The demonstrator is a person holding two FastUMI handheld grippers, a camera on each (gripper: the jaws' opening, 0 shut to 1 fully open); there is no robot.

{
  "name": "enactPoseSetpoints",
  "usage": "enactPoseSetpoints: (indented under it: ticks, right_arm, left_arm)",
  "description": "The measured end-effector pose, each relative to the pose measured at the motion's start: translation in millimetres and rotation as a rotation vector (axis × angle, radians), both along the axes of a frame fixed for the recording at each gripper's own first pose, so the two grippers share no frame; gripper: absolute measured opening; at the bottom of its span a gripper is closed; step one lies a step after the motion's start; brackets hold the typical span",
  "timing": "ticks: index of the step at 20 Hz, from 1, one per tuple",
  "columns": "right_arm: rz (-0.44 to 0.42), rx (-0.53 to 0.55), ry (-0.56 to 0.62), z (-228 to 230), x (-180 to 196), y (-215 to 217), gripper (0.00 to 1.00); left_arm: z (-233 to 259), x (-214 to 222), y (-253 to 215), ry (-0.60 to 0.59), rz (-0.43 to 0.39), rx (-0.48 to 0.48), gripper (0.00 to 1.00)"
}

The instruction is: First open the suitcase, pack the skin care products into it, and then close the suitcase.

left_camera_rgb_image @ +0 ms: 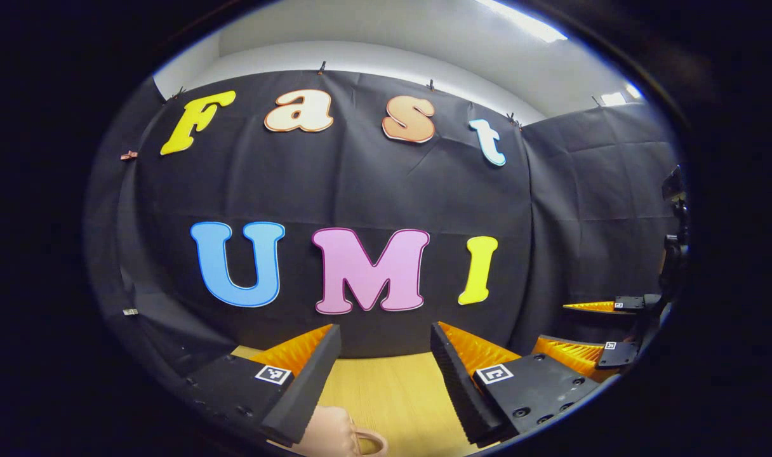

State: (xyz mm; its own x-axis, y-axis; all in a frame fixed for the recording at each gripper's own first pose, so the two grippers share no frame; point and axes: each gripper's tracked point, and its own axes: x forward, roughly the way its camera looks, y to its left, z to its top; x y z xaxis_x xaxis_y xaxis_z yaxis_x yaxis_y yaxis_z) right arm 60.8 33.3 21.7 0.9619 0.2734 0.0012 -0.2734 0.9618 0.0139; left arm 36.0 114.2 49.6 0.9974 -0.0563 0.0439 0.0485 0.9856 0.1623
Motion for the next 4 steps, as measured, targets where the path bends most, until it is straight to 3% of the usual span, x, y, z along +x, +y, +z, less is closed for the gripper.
enactPoseSetpoints:
  ticks: [4]
  right_arm:
    - [-0.019, -0.011, -0.031, 14.1, 8.9, 9.3, 0.96]
  left_arm:
    - [11.4, 4.9, 1.1, -0.006, -0.023, 0.03, 0.88]
